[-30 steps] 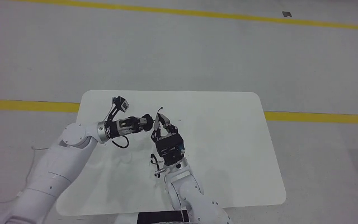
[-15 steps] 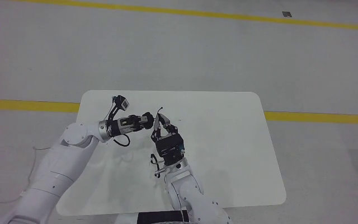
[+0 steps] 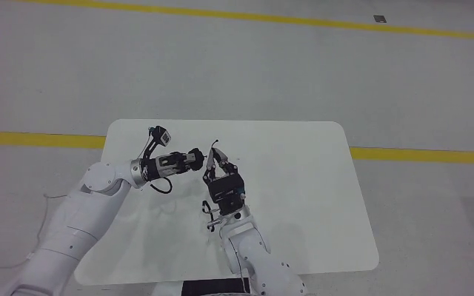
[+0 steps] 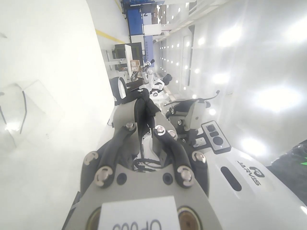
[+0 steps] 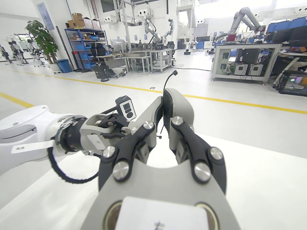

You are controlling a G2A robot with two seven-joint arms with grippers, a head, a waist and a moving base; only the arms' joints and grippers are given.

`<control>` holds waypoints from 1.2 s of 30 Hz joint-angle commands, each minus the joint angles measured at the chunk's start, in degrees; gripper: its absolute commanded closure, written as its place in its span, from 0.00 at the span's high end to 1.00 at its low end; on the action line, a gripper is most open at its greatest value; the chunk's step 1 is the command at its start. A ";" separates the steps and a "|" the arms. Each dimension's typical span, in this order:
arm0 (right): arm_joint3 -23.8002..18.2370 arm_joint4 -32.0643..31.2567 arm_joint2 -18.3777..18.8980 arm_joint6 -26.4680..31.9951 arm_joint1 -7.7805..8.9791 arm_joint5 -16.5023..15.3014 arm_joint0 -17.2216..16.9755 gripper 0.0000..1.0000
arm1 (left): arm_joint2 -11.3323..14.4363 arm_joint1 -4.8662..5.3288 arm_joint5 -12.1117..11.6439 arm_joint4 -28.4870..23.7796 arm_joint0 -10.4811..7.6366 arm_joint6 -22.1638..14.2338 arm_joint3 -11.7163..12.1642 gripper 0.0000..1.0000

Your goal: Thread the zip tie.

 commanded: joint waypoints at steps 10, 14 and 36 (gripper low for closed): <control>2.41 0.00 0.00 1.17 -1.15 0.00 1.59 0.00 | 0.00 0.00 0.00 0.00 0.00 0.00 0.00 0.00; 3.13 0.00 0.00 1.31 -1.62 0.00 1.94 0.00 | 0.00 0.00 0.00 0.00 0.00 0.00 0.00 0.00; 4.46 0.00 0.04 1.20 -2.74 0.00 1.81 0.00 | 0.00 0.00 0.00 0.00 0.00 0.00 0.00 0.00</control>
